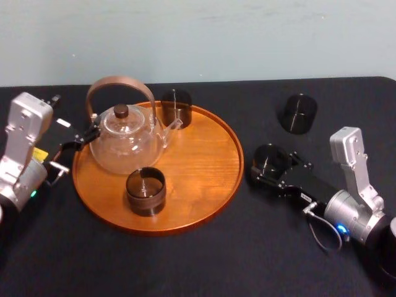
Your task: Pick up the glass from the table and place it on the tray.
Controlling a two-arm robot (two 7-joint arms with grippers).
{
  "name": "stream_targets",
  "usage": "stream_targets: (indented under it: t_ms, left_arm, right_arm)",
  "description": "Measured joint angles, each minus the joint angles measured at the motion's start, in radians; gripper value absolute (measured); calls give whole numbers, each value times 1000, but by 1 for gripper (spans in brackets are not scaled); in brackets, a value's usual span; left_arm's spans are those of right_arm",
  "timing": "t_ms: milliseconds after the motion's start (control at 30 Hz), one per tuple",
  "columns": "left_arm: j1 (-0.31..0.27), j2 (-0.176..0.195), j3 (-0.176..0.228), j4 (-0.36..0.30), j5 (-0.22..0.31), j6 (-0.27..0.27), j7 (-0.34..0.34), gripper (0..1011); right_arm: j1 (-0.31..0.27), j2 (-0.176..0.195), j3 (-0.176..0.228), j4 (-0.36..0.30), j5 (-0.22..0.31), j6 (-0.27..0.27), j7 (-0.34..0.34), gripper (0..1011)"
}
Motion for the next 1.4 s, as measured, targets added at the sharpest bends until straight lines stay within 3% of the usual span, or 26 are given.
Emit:
stream_targets:
  t_ms: [333,633,1000,1400]
  left_arm:
    - [0,0,0,0,0,0,0,1009]
    - [0,0,0,0,0,0,0,1010]
    - [0,0,0,0,0,0,0,1010]
    - [0,0,0,0,0,0,0,1009]
  right_arm:
    - [-9,22,-11,-102,-17,44,-21,906]
    - [11,24,-45,-184,-44,69,-23,906]
    - [71,-22,-129,-168,-77,73,3,906]
    - [96,-57,-177,-118,-79,58,20,906]
